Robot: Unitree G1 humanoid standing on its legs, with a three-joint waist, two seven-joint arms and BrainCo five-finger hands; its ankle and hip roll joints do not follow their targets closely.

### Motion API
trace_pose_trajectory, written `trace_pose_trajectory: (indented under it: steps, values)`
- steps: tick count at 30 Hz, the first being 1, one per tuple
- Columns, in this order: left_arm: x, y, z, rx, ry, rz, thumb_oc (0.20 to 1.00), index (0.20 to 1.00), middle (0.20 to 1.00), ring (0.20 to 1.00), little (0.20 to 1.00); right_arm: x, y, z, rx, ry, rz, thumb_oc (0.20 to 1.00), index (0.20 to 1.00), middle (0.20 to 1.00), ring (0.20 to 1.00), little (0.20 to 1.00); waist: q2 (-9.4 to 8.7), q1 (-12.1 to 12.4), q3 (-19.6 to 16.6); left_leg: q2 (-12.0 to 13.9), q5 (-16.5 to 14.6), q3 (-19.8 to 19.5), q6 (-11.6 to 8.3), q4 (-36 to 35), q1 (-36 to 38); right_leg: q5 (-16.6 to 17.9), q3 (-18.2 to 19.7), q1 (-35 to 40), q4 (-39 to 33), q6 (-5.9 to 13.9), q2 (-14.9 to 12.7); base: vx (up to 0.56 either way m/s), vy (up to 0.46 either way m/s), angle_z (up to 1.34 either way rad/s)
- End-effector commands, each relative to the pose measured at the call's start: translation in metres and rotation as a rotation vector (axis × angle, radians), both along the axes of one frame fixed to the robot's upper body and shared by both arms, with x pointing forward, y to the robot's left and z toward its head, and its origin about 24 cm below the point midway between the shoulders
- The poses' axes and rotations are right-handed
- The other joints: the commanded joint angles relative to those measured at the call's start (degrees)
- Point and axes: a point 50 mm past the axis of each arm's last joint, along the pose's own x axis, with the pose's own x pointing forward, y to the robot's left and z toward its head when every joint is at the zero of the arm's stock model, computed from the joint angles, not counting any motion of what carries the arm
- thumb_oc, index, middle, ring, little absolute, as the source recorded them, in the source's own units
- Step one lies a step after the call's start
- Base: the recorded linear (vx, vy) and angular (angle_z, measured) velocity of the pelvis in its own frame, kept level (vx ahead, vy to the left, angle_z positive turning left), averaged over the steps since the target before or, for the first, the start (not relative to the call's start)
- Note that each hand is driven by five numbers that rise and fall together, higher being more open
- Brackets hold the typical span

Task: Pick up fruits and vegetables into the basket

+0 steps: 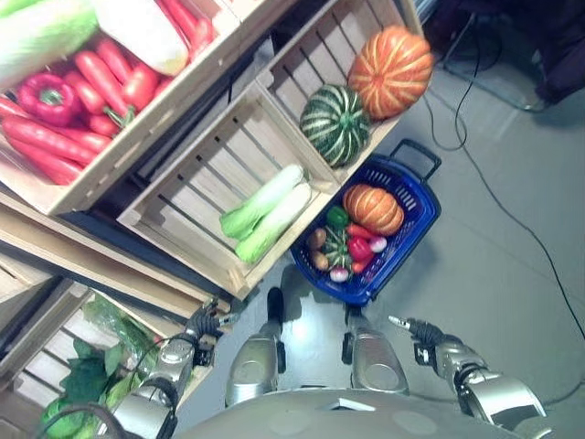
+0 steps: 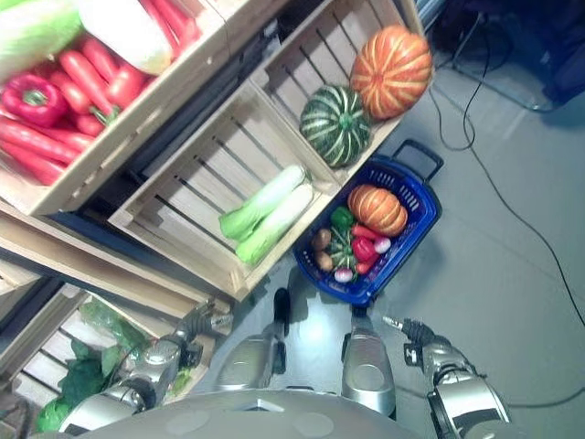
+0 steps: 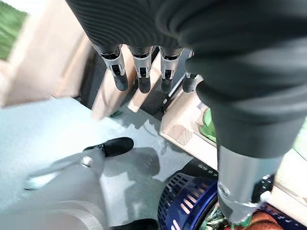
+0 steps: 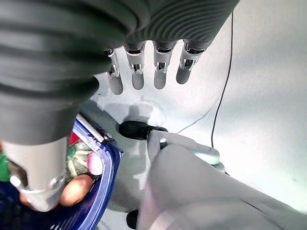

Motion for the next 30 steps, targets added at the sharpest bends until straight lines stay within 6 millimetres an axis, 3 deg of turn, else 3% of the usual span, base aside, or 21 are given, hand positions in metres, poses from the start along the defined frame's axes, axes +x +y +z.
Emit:
trace_pose_trajectory:
  steps: [1,9,11,15,26,30]
  values:
    - [0.019,0.010,0.016,-0.012,-0.115,0.068,1.000,1.000,1.000,1.000,1.000,0.006,0.001,0.003,0.000,-0.033,-0.015,1.000,1.000,1.000,1.000,1.000,-1.90,0.32,1.59,-2.05,-3.55,-1.24,1.89,6.98,-5.53,-7.84,2.40,-2.46,11.62,1.41,-2.77,-0.08,-0.010,0.03]
    - [0.058,-0.003,0.052,-0.063,-0.318,-0.027,1.000,1.000,1.000,1.000,1.000,0.035,0.005,0.019,-0.002,-0.127,-0.016,1.000,1.000,1.000,1.000,1.000,-2.28,0.53,5.07,-3.35,-5.00,-1.30,2.32,14.74,-13.54,-9.20,3.59,-10.76,19.32,1.15,-1.91,-0.08,-0.016,0.03]
    - [0.076,-0.014,0.073,-0.099,-0.423,-0.095,1.000,1.000,1.000,1.000,1.000,0.049,0.007,0.027,-0.001,-0.171,-0.019,1.000,1.000,1.000,1.000,1.000,-2.29,0.64,6.37,-3.83,-5.73,-1.56,2.45,18.53,-17.58,-10.16,4.27,-15.00,23.69,0.94,-1.15,-0.08,-0.038,0.05]
    - [0.092,-0.026,0.098,-0.139,-0.541,-0.166,1.000,1.000,1.000,1.000,1.000,0.061,0.006,0.036,-0.006,-0.209,-0.033,1.000,1.000,1.000,1.000,1.000,-2.16,0.68,7.40,-3.99,-6.46,-1.71,2.67,21.54,-21.14,-10.45,4.49,-18.69,26.49,0.79,-0.77,-0.06,-0.025,0.14]
    - [0.113,-0.054,0.167,-0.213,-0.816,-0.402,1.000,1.000,1.000,1.000,1.000,0.070,0.001,0.045,-0.016,-0.246,-0.040,1.000,1.000,1.000,1.000,1.000,-1.62,0.55,7.40,-4.18,-7.22,-1.20,2.83,24.44,-26.58,-9.66,5.03,-23.80,27.84,0.77,-0.49,-0.04,0.001,0.00]
    - [0.117,-0.062,0.182,-0.255,-0.827,-0.492,1.000,1.000,1.000,1.000,1.000,0.071,0.001,0.046,-0.017,-0.254,-0.042,1.000,1.000,1.000,1.000,1.000,-1.37,0.50,7.40,-4.39,-7.40,-1.17,2.85,24.67,-26.97,-9.51,4.98,-23.94,27.54,0.78,-0.58,-0.02,-0.010,0.09]
